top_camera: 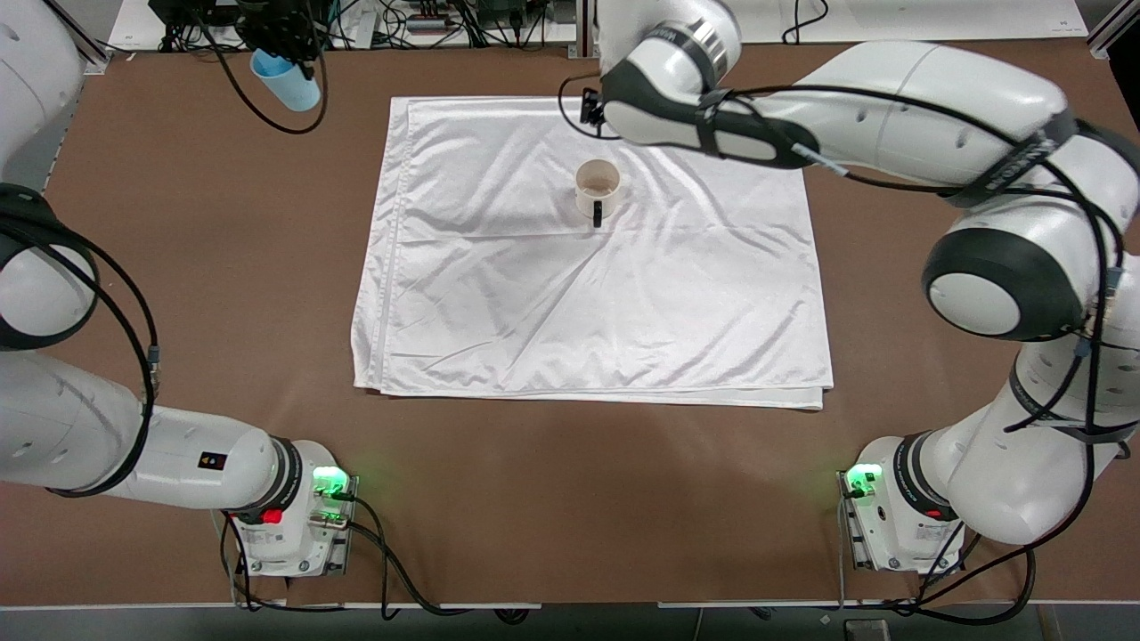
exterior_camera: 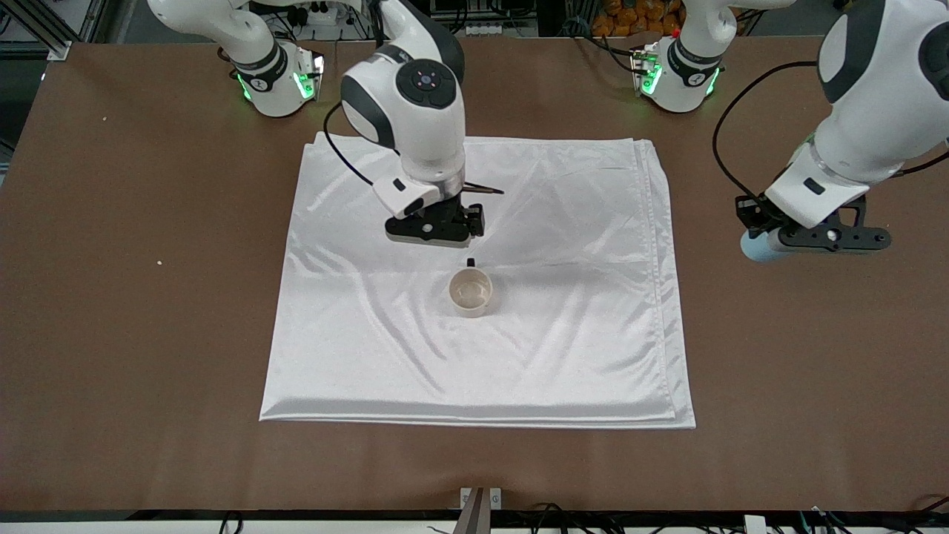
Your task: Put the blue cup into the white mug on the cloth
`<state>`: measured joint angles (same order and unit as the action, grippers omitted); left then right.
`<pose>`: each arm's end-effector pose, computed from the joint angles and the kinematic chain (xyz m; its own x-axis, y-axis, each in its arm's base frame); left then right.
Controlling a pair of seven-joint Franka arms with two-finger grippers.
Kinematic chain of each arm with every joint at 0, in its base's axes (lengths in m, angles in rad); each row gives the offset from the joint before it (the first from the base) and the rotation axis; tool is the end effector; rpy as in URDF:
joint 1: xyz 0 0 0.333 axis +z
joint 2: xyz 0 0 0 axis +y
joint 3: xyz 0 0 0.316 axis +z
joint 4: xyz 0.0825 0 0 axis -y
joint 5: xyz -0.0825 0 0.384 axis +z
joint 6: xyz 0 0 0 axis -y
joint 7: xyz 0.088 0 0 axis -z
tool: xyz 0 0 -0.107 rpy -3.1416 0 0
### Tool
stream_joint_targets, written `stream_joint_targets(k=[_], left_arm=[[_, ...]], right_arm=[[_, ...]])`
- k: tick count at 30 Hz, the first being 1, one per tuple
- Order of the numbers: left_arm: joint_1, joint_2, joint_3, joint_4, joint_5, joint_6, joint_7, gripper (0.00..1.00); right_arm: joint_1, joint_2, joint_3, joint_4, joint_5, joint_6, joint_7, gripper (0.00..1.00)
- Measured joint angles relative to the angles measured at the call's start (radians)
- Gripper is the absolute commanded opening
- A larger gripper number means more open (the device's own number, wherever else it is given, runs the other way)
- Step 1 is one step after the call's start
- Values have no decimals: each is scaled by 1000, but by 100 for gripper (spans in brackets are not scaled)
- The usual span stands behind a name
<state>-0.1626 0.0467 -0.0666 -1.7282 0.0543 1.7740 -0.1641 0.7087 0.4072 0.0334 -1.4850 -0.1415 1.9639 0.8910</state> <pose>0.5639 -0.1260 0.5408 0.9971 -0.0761 0.0071 -0.0757 -0.9959 -0.0495 0.5148 0.4550 0.4477 0.9855 -0.0999 0.1372 -0.1039 -0.9943 0.0223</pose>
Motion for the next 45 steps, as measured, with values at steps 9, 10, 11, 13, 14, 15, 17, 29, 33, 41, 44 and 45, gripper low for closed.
stream_joint_targets(k=[9, 10, 11, 13, 14, 15, 17, 29, 33, 41, 44, 45], left_arm=[[-4, 58, -119, 27, 0, 0, -167, 0], [-5, 65, -130, 33, 0, 0, -186, 0], [-5, 72, -141, 40, 0, 1, -205, 0], [-5, 88, -163, 57, 0, 1, -242, 0], [-6, 95, -174, 65, 1, 1, -259, 0], [-6, 103, -184, 73, 4, 1, -276, 0], [-6, 117, -205, 87, 12, 1, -311, 0], [-10, 221, -341, 169, 78, 1, -523, 0], [-16, 261, -382, 205, 91, 1, -579, 0], [-84, 370, -417, 291, 171, 4, -709, 0], [-123, 421, -420, 323, 201, 16, -760, 0], [-136, 439, -420, 334, 207, 23, -776, 0]], right_arm=[[-105, -133, -4, 0, 42, -163, -110, 100], [-119, -147, -1, 0, 43, -178, -121, 100], [-133, -160, 2, 0, 43, -190, -131, 100], [-161, -185, 8, 0, 44, -214, -159, 100], [-174, -197, 10, 0, 44, -225, -174, 100], [-187, -208, 11, 0, 44, -236, -189, 100], [-213, -227, 13, 0, 45, -256, -219, 100], [-407, -324, 16, -1, 99, -366, -492, 100], [-458, -349, 15, -1, 101, -395, -564, 100], [-527, -376, 14, -2, 105, -419, -623, 100], [-545, -379, 14, -2, 106, -420, -630, 100], [-551, -379, 14, -2, 106, -420, -638, 100]])
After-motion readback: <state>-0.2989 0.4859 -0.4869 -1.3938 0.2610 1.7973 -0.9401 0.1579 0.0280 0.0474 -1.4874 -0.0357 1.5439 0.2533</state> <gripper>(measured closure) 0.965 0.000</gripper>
